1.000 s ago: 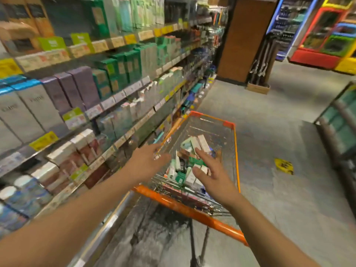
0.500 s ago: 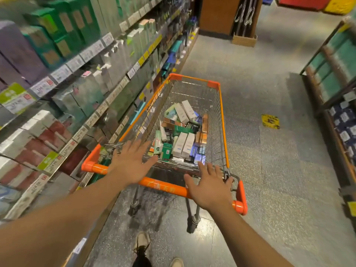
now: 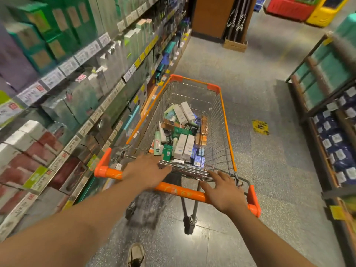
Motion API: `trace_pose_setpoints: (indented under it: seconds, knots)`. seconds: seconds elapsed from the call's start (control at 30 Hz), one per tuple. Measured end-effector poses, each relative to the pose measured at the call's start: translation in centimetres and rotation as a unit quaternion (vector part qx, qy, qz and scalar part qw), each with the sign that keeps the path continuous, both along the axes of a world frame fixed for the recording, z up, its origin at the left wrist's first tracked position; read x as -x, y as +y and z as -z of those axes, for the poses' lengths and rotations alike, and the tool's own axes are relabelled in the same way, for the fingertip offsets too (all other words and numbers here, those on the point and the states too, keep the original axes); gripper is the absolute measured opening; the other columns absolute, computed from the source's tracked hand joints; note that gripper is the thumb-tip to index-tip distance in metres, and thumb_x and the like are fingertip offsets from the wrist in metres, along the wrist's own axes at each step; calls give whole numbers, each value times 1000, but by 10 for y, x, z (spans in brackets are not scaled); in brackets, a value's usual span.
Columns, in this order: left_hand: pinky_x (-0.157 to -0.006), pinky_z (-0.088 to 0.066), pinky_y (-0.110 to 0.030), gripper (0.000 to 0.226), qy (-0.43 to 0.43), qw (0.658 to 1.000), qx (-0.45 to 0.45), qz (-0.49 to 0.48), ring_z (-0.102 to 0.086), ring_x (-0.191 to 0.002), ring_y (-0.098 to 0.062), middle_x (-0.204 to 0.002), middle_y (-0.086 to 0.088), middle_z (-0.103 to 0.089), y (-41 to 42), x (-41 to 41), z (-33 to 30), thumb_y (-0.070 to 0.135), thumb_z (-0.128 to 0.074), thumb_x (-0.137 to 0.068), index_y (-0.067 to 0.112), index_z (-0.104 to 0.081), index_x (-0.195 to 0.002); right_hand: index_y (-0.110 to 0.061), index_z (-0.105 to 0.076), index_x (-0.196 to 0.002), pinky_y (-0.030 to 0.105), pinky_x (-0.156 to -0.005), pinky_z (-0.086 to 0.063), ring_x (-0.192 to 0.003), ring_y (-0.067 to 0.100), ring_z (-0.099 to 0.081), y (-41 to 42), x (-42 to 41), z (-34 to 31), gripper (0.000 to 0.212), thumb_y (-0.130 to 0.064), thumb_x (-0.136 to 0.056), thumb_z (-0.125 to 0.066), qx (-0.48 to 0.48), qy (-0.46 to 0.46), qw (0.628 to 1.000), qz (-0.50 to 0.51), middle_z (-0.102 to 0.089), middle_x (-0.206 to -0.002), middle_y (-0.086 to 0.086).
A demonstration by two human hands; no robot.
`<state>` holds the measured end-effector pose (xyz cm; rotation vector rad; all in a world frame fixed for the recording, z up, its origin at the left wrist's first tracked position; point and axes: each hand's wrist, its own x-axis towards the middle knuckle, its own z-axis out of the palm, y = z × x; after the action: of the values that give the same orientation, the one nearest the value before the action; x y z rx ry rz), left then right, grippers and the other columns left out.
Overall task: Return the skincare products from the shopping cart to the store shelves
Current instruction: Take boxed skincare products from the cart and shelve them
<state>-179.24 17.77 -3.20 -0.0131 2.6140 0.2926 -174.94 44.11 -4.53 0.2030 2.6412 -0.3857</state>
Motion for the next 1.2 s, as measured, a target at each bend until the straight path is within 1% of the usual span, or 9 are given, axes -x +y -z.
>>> trace_pose_setpoints:
  seconds: [0.2, 0.47, 0.63, 0.83, 0.9, 1.0, 1.07, 1.13, 1.2]
  knots:
    - [-120, -30, -57, 80, -1, 1000, -9, 17, -8, -158, -28, -169, 3, -23, -6, 33, 3, 74, -30, -93, 31, -31, -159, -44, -24, -160, 51, -123, -20, -158, 21, -14, -6, 30, -6, 69, -72, -98, -35, -7, -6, 1000, 9, -17, -172, -7]
    - [-118, -30, -59, 79, 0, 1000, -16, 17, -6, -158, -25, -170, 6, -22, -6, 76, 5, 71, -34, -91, 33, -28, -160, -46, -25, -159, 54, -124, -22, -158, 21, -15, -7, 69, -5, 70, -74, -96, -36, -13, -7, 1000, 24, -19, -171, -7]
    - [-116, -32, -56, 76, -3, 1000, -15, 24, -11, -157, -24, -169, 6, -22, -6, 109, 0, 68, -36, -92, 34, -29, -160, -44, -28, -159, 49, -124, -24, -157, 21, -17, -9, 99, -8, 70, -72, -97, -38, -8, 3, 1000, 27, -20, -171, -7]
    - [-117, -30, -52, 74, 1, 1000, -22, 15, -14, -156, -21, -169, 8, -24, -1, 152, -1, 66, -41, -92, 37, -30, -159, -41, -32, -159, 52, -123, -26, -157, 21, -17, -5, 144, -5, 71, -74, -96, -34, -10, 11, 999, 29, -24, -170, -6]
    - [-117, -31, -52, 74, 7, 1000, -22, 15, -16, -156, -22, -168, 9, -26, 1, 168, -1, 66, -44, -90, 37, -33, -158, -40, -33, -159, 54, -122, -25, -157, 20, -17, -3, 160, -5, 71, -74, -96, -33, -9, 12, 1000, 26, -24, -170, -6]
    - [-121, -25, -49, 76, -1, 999, -30, 23, -16, -156, -24, -168, 6, -25, 3, 192, 0, 67, -46, -90, 34, -34, -158, -40, -32, -159, 57, -122, -22, -158, 21, -16, 2, 183, -6, 72, -75, -95, -33, -3, 7, 1000, 27, -22, -170, -5]
    - [-122, -25, -51, 85, -8, 999, -29, 23, -17, -156, -25, -169, 5, -25, 3, 205, 1, 74, -44, -83, 36, -34, -158, -39, -32, -159, 59, -123, -20, -158, 23, -15, 6, 196, -5, 73, -74, -95, -32, 2, 4, 1000, 24, -21, -171, -4]
    - [-122, -26, -53, 93, -6, 1000, -21, 16, -19, -155, -23, -169, 6, -25, 4, 216, 3, 80, -42, -75, 38, -34, -157, -37, -32, -159, 62, -122, -14, -157, 25, -15, 10, 208, -4, 75, -74, -95, -31, -2, 2, 1000, 18, -21, -171, -1]
    - [-123, -24, -51, 92, -9, 1000, -22, 12, -19, -155, -23, -169, 6, -24, 7, 224, 3, 78, -45, -75, 37, -34, -157, -35, -30, -160, 66, -123, -6, -157, 27, -14, 12, 216, -3, 78, -75, -94, -29, -5, -3, 1000, 9, -21, -171, 4]
